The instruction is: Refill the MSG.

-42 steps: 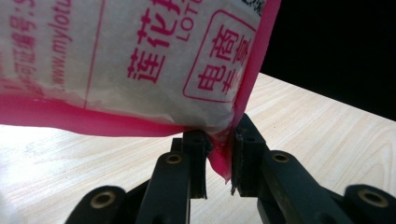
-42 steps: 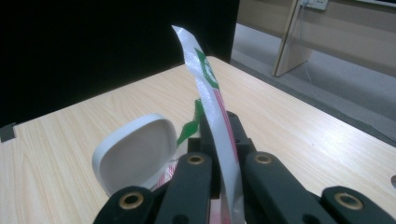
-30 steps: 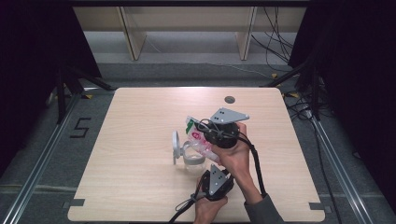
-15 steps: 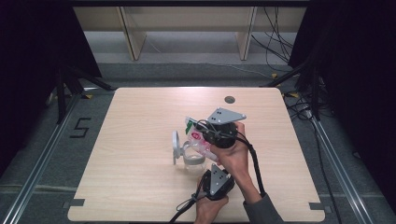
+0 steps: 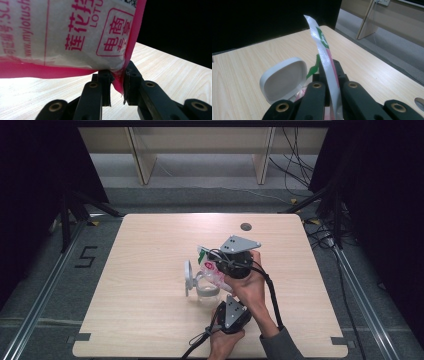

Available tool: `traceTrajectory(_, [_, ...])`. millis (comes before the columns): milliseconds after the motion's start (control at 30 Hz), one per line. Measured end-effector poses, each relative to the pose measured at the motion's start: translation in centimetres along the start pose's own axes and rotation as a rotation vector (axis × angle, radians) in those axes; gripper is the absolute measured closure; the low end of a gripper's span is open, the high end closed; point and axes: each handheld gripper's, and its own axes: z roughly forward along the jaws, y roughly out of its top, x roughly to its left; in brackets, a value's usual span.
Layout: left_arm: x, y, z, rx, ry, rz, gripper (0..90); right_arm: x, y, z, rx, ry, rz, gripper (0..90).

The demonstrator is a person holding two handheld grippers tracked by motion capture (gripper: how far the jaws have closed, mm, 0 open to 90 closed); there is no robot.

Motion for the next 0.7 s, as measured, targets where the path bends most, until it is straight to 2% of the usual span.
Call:
traceTrajectory(167, [-0.04,0.00,0.05,-0.002,-0.003,-0.001,78.0,0.12,0.00,0.18,-0.003,-0.009,-0.016,90.0])
traceTrajectory(200, [-0.06,0.00,0.04,-0.004,0.000,0.003,78.0,0.15,0.02,0.18,-0.004,-0.007,-0.007,90.0])
traceTrajectory(233, [-0.25,-0.05,0.02,0.007,-0.011,-0.031,78.0,0.16,0.03,0.20,-0.005,-0.009,-0.007,90.0])
traceTrajectory(267, [-0.04,0.02,0.08,-0.002,-0.006,-0.005,77.9,0.16,0.02,0.23,0.005,-0.011,-0.007,90.0])
traceTrajectory(300, [0.02,0.08,0.06,0.001,-0.022,-0.013,78.0,0.20,0.01,0.24,0.014,-0.009,-0.007,90.0])
traceTrajectory(333, [0.02,0.08,0.06,0.001,-0.022,-0.013,77.9,0.08,0.08,0.19,0.025,0.010,-0.030,90.0])
traceTrajectory(367, [-0.04,0.13,-0.01,-0.003,-0.012,-0.011,78.0,0.06,0.14,0.19,0.016,-0.003,-0.041,90.0])
traceTrajectory(500, [0.00,0.22,0.08,-0.003,-0.015,-0.013,78.0,0.07,0.21,0.21,0.019,0.000,-0.048,90.0])
traceTrajectory(533, [-0.17,0.16,0.05,0.005,-0.020,-0.035,78.0,0.02,0.24,0.23,0.011,-0.008,-0.052,90.0])
traceTrajectory(567, [-0.16,0.17,0.07,0.006,-0.021,-0.037,78.0,0.17,0.18,0.27,0.009,-0.017,-0.026,90.0])
traceTrajectory(633, [-0.19,0.18,0.12,0.006,-0.022,-0.047,78.0,0.12,0.22,0.24,0.027,-0.009,-0.032,90.0])
traceTrajectory(667, [-0.14,0.22,0.13,0.004,-0.021,-0.039,78.0,0.19,0.25,0.25,0.028,-0.009,-0.025,90.0])
traceTrajectory(700, [0.02,0.27,0.16,-0.006,-0.013,-0.016,78.0,0.21,0.26,0.39,0.017,-0.015,-0.040,90.0])
